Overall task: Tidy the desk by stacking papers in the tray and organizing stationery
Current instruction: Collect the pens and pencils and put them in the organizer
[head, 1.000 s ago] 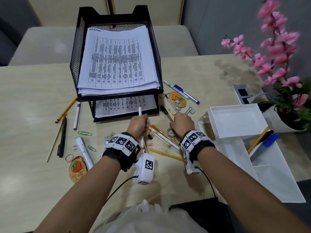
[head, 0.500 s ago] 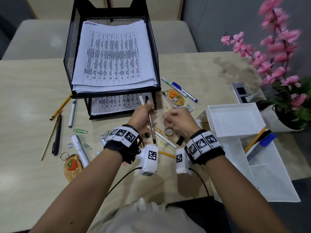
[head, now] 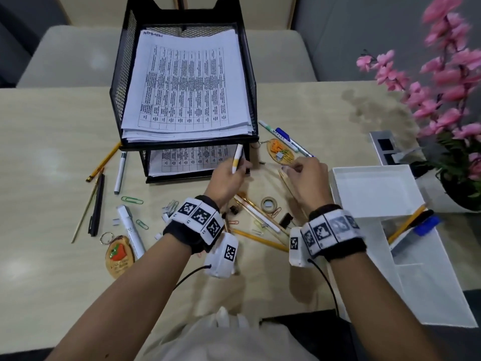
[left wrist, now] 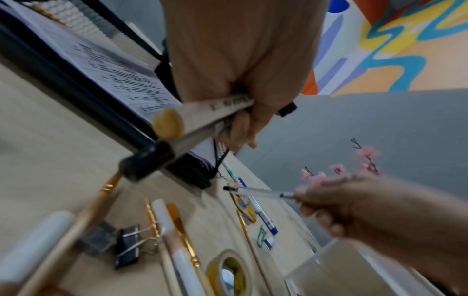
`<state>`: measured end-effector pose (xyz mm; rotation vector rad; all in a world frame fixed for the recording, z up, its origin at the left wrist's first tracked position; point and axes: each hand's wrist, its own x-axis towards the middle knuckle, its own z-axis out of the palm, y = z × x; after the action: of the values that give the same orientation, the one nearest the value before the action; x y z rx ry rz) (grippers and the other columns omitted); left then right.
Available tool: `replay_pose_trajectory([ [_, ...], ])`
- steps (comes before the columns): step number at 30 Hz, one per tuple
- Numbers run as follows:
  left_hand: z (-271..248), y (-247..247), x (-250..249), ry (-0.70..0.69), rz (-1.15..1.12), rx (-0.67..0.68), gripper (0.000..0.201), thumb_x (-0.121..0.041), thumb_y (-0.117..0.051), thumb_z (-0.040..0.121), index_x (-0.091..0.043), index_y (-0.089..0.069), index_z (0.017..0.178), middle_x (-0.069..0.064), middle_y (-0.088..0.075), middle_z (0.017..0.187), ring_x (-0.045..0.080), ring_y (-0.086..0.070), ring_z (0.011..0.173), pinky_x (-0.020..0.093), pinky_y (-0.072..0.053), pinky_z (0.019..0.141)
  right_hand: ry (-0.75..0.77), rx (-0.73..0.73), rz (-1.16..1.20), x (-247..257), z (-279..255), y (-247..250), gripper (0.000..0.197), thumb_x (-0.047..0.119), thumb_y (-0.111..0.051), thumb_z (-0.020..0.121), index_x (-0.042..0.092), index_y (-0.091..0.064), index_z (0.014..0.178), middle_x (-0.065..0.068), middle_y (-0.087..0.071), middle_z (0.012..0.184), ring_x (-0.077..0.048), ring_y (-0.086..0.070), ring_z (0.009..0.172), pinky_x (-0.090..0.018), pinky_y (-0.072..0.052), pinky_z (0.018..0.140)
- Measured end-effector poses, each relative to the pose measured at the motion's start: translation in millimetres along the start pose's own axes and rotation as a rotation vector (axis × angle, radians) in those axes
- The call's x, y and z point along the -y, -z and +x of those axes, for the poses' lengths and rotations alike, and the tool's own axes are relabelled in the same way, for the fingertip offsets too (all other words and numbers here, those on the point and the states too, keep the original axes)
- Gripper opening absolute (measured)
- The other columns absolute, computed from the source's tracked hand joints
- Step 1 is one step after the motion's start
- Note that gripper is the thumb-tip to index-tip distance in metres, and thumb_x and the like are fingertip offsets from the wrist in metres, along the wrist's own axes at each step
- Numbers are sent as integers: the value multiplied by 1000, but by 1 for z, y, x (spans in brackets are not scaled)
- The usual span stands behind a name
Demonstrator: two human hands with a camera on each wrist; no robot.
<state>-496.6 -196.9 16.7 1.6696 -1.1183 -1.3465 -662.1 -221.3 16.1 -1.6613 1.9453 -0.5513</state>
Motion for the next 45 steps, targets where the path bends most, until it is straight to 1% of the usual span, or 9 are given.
replay_pose_trajectory([
  [5,0,-21,-7,-25,-27,134,30,-11,-38,99,-4,-57,121,5,-58,115,15,-52,108,22,-40,90,36,144,292,25,0,40,16,20,-66,84,6,-71,78,2,-59,60,0,-50,52,-19,-43,58],
  [10,5,-22,-2,-24,-1,182,21,-11,-36,99,-8,-56,91,0,-48,68,12,-45,63,20,-39,59,-154,253,425,40,39,14,30,21,-49,93,12,-54,65,-8,-53,56,-8,-44,33,-18,-33,35],
  [17,10,16,16,127,93,136,30,-35,-47,95,-21,-40,69,-2,-36,64,14,-33,57,28,-31,61,-292,112,-214,7,101,-28,23,14,-54,90,-1,-60,107,-23,-54,125,-38,-51,117,-41,-45,89],
  [27,15,6,11,194,-113,45,22,-14,-41,99,-3,-60,97,0,-53,68,-2,-48,34,10,-38,38,-354,-10,62,-2,55,-25,23,1,-52,86,-6,-61,106,-21,-61,112,-34,-58,106,-39,-48,85],
  [31,20,-7,14,215,-180,54,23,-29,-51,94,-9,-63,94,-8,-52,57,6,-39,43,18,-32,45,-227,306,332,13,-7,-23,21,-2,-52,83,17,-58,83,-7,-63,90,-26,-61,90,-39,-51,83],
  [36,27,-10,12,324,-448,-22,23,-30,-61,88,-8,-58,96,-1,-51,63,4,-48,38,14,-36,38,-160,610,461,21,-26,-21,11,-1,-56,87,8,-62,90,-3,-59,74,-7,-55,59,-17,-43,57],
  [38,30,-4,15,331,-422,-32,21,-29,-59,90,-8,-58,86,0,-46,62,6,-42,39,14,-34,36,-200,457,478,21,-1,-23,14,3,-54,89,9,-66,88,-3,-63,84,-12,-57,68,-21,-44,59],
  [41,34,7,19,310,-297,-75,45,-33,-55,92,-1,-47,124,-1,-53,70,10,-44,55,19,-37,49,-224,81,299,26,64,-32,21,6,-50,88,6,-71,92,-14,-70,101,-32,-64,94,-38,-53,77],
  [45,35,21,23,288,-193,-75,55,-36,-51,94,-2,-35,135,0,-56,78,10,-52,60,26,-44,58,-194,85,-123,33,120,-42,25,5,-53,89,-6,-61,110,-24,-60,121,-37,-55,114,-39,-46,91],
])
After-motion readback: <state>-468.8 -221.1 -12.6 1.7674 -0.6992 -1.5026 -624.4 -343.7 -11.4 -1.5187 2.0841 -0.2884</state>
